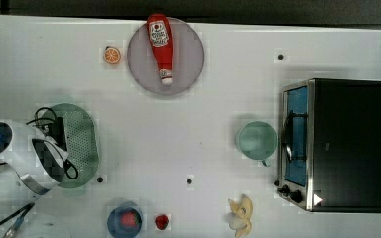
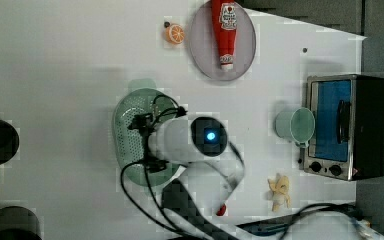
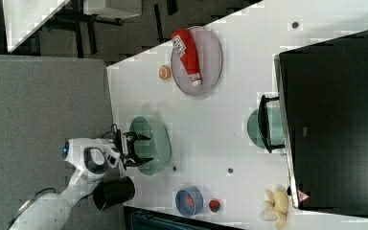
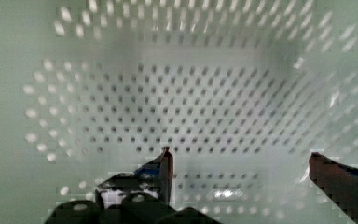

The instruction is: Drag strainer right to left.

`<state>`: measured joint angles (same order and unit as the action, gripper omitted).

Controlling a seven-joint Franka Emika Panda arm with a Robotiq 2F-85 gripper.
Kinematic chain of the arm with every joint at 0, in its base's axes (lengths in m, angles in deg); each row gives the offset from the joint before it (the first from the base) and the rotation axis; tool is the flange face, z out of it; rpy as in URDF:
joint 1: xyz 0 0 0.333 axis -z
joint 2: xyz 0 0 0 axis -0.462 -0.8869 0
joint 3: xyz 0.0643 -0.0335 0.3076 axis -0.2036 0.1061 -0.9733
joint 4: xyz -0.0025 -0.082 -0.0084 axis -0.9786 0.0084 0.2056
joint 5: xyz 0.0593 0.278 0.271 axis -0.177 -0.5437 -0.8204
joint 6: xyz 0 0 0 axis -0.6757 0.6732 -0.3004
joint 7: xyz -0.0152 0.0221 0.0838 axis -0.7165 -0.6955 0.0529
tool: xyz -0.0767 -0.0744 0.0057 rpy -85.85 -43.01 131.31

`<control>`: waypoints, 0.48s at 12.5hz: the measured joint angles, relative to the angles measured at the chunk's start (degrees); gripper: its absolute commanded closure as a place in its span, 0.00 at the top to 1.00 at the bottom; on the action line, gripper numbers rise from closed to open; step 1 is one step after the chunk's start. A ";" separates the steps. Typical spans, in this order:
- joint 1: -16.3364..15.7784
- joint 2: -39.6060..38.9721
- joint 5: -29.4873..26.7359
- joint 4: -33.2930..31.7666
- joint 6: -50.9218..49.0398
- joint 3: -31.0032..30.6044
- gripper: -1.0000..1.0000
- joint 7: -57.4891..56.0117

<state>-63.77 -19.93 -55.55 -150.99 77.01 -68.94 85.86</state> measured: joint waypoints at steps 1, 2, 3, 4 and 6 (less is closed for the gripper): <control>-0.11 3.16 -0.20 -0.45 -3.25 1.82 1.00 -3.86; -0.14 7.06 -0.23 -0.17 -8.17 4.30 1.00 -8.95; -0.14 11.20 -0.04 0.56 -13.37 7.22 1.00 -14.80; -0.11 15.89 -0.04 1.23 -17.43 10.92 1.00 -20.53; 0.98 25.94 0.03 2.63 -21.99 18.92 1.00 -32.23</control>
<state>-62.79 6.01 -55.52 -148.36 55.02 -50.02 53.64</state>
